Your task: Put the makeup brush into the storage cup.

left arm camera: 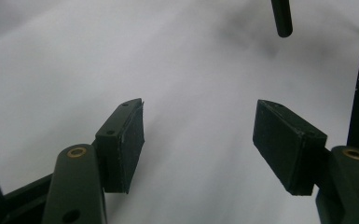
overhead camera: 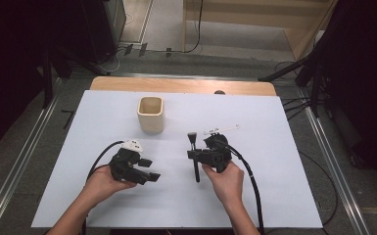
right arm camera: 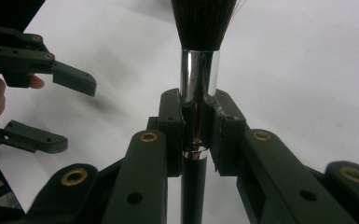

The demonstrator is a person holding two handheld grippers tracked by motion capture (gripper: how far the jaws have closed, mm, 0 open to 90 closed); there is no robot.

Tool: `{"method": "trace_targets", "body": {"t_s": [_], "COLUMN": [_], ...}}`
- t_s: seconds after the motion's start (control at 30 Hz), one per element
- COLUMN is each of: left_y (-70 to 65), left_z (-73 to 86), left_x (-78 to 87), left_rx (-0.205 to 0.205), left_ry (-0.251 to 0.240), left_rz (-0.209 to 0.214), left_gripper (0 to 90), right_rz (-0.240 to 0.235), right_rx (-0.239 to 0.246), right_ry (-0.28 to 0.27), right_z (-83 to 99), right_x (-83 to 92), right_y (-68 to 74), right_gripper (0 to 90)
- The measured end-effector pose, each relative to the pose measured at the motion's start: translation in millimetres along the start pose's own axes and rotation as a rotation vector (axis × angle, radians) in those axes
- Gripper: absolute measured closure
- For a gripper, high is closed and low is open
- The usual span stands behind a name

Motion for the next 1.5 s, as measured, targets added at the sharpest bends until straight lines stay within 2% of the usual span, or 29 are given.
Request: {"method": "trace_targets", "body": {"t_s": [0.33,0.43,0.53,0.67,0.83,1.03,1.17,1.5], "left_y": [8.9,12.3,12.9,13.5,13.4,14.7,13.4,17.2], "left_z": [11.0,14.3,14.4,16.7,17.6,20.8,21.1,21.4], "left_x": [9.2,11.1,12.8,12.5,12.4,14.9,17.4,18.8], "left_rx": [-0.057,-0.065,-0.056,-0.08,-0.09,-0.096,-0.097,-0.087], "left_ry": [-0.01,-0.004,-0.008,0.002,0.004,0.004,0.001,-0.009], "left_rz": [-0.045,-0.064,-0.065,-0.074,-0.082,-0.092,-0.088,-0.091], "left_gripper": [33.2,33.2,33.2,33.2,33.2,33.2,33.1,31.4], "right_rz": [-0.001,0.013,0.02,0.011,0.001,-0.01,-0.05,-0.039], "right_rx": [0.023,0.03,0.042,0.037,0.039,0.05,0.045,0.075], "right_ry": [0.011,0.005,0.01,0.01,0.007,-0.003,-0.009,-0.019], "right_z": [-3.5,-4.9,-5.1,-6.3,-9.1,-15.0,-16.9,-29.5], "right_x": [0.2,1.8,1.3,0.7,0.4,1.9,4.3,10.9], "right_y": [-1.5,-3.0,-3.6,-2.1,-1.6,0.2,2.7,1.0], "right_gripper": [78.3,78.3,78.3,78.3,78.3,78.3,78.3,78.3]}}
Point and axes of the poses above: each handheld gripper's, and its own axes: x roughly backward along the jaws, z roughly out of its underside, y roughly to its left, the point moved 8 cm from there along -x, roughly forward along the jaws, and after that the axes turned 7 degrees about -z, right-handed, at the moved point
